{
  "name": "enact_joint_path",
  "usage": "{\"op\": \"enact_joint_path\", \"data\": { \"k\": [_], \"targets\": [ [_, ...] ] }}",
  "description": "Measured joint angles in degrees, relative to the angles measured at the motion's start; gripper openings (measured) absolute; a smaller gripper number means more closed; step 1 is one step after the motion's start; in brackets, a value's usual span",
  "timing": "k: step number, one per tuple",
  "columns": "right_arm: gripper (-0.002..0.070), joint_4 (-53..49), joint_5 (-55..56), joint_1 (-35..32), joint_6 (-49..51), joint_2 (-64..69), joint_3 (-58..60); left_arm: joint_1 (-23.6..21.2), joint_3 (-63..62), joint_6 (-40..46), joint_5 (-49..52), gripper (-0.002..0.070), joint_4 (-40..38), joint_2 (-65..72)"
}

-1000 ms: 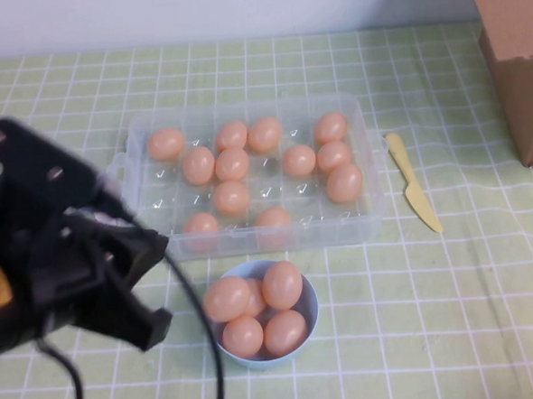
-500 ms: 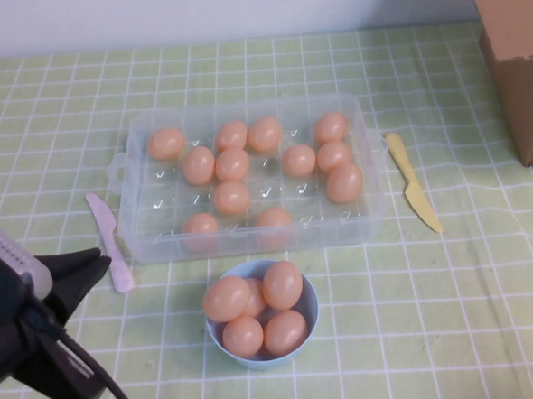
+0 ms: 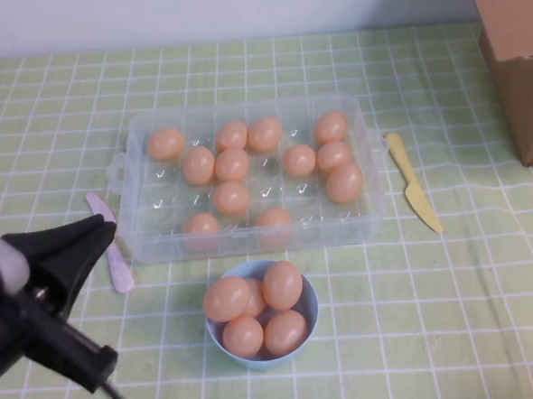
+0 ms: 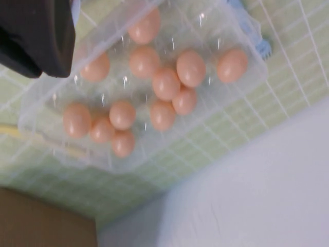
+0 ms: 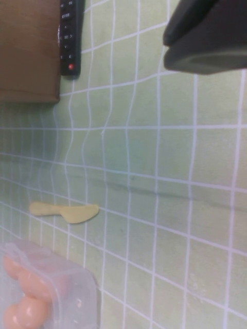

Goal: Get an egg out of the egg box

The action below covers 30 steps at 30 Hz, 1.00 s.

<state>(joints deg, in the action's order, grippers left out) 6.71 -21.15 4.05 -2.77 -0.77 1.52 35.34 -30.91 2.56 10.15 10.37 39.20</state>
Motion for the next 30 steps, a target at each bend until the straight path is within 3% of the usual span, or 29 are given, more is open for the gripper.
{"op": "enact_joint_path", "data": {
  "k": [4,9,15,20,30],
  "targets": [
    [-0.0018,0.0,0.0,0.0,0.0,0.0,0.0,-4.08,7.17,0.0,-9.29,-0.0002,-0.98,-6.77],
    [-0.0018,0.0,0.0,0.0,0.0,0.0,0.0,-16.93,19.19,-0.42,-20.91,-0.0002,-3.86,-22.07],
    [-0.0018,0.0,0.0,0.0,0.0,0.0,0.0,-30.84,29.01,-6.64,-23.64,-0.0003,-4.36,-35.66],
    [-0.0018,0.0,0.0,0.0,0.0,0.0,0.0,-32.89,32.21,-8.38,-21.59,-0.0004,-3.76,-39.67],
    [-0.0018,0.0,0.0,0.0,0.0,0.0,0.0,-29.66,32.34,-3.97,-0.25,-0.0004,-3.43,-39.78]
  ]
}}
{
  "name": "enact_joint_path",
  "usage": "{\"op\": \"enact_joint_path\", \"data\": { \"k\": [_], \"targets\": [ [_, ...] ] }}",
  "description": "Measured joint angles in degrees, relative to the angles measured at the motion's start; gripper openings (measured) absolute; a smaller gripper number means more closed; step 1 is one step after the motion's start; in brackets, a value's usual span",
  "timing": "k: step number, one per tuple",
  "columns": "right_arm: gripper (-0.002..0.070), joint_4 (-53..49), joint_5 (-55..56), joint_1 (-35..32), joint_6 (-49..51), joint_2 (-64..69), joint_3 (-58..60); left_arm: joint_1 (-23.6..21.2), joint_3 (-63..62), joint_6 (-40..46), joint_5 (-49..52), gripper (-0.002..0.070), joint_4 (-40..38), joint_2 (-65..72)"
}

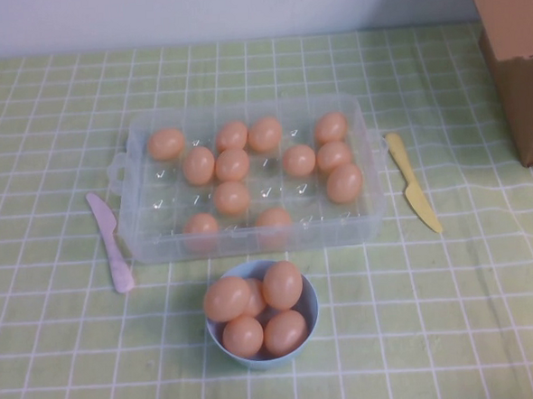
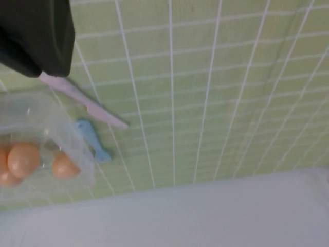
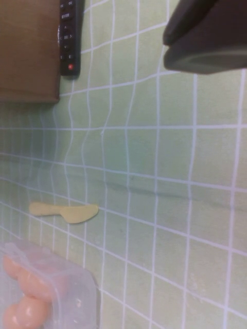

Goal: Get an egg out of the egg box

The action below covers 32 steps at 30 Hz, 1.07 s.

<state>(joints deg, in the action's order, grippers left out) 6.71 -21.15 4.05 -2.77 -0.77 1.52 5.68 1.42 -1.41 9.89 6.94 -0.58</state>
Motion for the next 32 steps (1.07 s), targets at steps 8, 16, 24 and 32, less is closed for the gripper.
{"op": "enact_joint_path", "data": {
  "k": [8,16,24,32],
  "targets": [
    [-0.0018,0.0,0.0,0.0,0.0,0.0,0.0,0.0,0.0,1.41,11.25,-0.0004,0.12,0.0],
    [-0.0018,0.0,0.0,0.0,0.0,0.0,0.0,0.0,0.0,1.41,11.48,-0.0004,0.48,0.0],
    [-0.0018,0.0,0.0,0.0,0.0,0.0,0.0,0.0,0.0,1.41,11.48,-0.0004,0.48,0.0],
    [-0.0018,0.0,0.0,0.0,0.0,0.0,0.0,0.0,0.0,1.41,11.48,-0.0004,0.48,0.0]
  ]
}}
